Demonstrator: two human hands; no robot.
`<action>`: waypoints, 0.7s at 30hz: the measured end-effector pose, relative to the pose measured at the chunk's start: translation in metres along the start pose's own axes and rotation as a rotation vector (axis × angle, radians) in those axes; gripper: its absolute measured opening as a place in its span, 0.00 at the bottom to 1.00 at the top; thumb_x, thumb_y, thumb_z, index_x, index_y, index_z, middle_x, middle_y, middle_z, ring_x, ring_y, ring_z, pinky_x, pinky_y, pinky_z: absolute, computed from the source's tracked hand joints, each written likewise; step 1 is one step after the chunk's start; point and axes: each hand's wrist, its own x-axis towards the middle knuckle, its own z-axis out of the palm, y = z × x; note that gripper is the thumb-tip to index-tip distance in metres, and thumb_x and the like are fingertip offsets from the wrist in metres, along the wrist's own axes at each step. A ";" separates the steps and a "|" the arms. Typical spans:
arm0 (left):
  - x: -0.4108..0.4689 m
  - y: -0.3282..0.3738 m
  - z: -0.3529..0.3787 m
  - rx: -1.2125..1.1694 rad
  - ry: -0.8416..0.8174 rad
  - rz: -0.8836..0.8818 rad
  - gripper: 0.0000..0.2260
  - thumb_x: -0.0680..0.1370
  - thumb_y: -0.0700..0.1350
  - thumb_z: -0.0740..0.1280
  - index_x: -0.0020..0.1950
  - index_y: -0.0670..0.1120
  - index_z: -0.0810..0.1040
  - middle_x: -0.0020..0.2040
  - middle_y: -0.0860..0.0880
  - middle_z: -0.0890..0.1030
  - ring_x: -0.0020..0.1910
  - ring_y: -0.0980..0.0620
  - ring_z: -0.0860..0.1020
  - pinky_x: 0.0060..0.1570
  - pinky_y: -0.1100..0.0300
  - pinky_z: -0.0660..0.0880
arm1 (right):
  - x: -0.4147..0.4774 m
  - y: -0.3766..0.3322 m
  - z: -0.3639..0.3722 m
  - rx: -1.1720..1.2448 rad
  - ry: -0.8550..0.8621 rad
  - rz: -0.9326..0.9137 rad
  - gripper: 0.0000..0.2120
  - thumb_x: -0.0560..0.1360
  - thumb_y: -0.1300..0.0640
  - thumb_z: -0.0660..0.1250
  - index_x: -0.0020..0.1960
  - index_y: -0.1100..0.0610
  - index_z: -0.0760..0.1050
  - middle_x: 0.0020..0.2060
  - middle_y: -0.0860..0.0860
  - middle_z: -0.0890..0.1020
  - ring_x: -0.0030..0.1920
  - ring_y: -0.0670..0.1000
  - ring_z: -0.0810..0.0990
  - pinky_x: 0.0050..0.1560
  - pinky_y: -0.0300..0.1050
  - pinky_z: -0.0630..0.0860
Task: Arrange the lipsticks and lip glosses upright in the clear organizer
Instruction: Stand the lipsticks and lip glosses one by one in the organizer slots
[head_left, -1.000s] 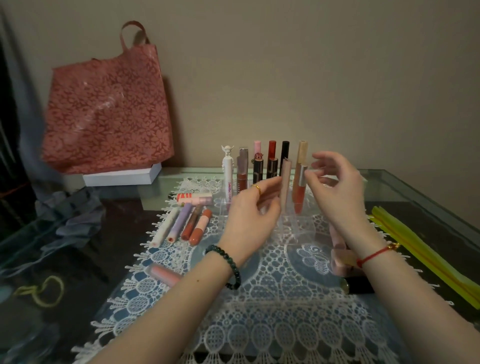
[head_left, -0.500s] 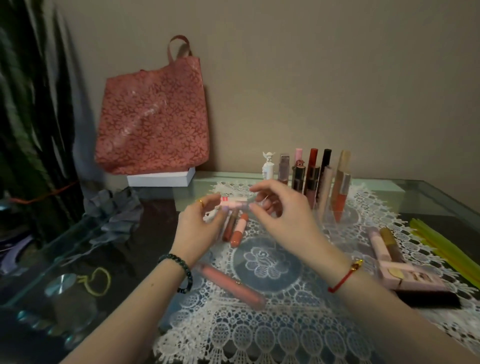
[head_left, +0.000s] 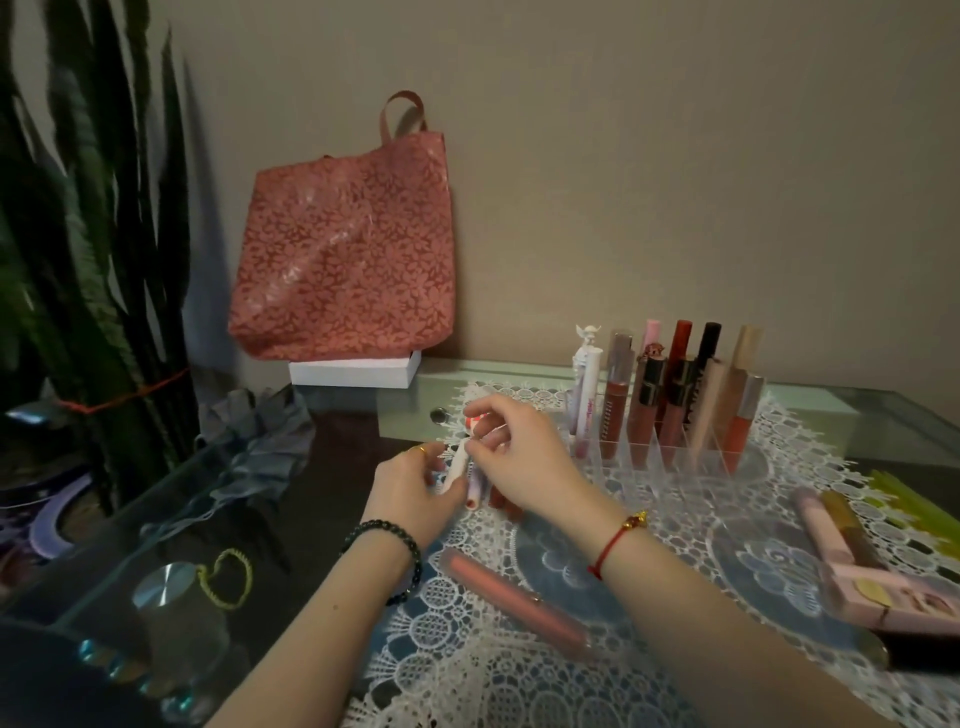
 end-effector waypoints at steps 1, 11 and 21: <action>0.000 0.000 0.000 0.006 0.003 0.000 0.19 0.71 0.47 0.67 0.61 0.45 0.74 0.48 0.53 0.77 0.44 0.57 0.75 0.44 0.66 0.70 | 0.001 0.002 0.004 -0.006 -0.006 0.010 0.14 0.73 0.63 0.63 0.57 0.52 0.73 0.45 0.48 0.76 0.36 0.40 0.74 0.36 0.29 0.72; 0.003 -0.002 0.000 0.021 -0.008 -0.003 0.17 0.72 0.40 0.64 0.61 0.44 0.74 0.47 0.50 0.79 0.43 0.54 0.78 0.46 0.63 0.76 | -0.003 0.016 0.007 -0.051 -0.074 0.030 0.19 0.74 0.67 0.59 0.61 0.51 0.69 0.50 0.49 0.73 0.42 0.45 0.75 0.37 0.34 0.74; 0.005 0.001 -0.011 -0.225 0.212 0.092 0.13 0.72 0.41 0.69 0.56 0.46 0.77 0.38 0.51 0.80 0.33 0.61 0.76 0.34 0.75 0.72 | -0.003 0.010 -0.012 0.043 -0.056 0.031 0.17 0.74 0.64 0.63 0.61 0.51 0.70 0.50 0.50 0.75 0.32 0.41 0.77 0.29 0.34 0.77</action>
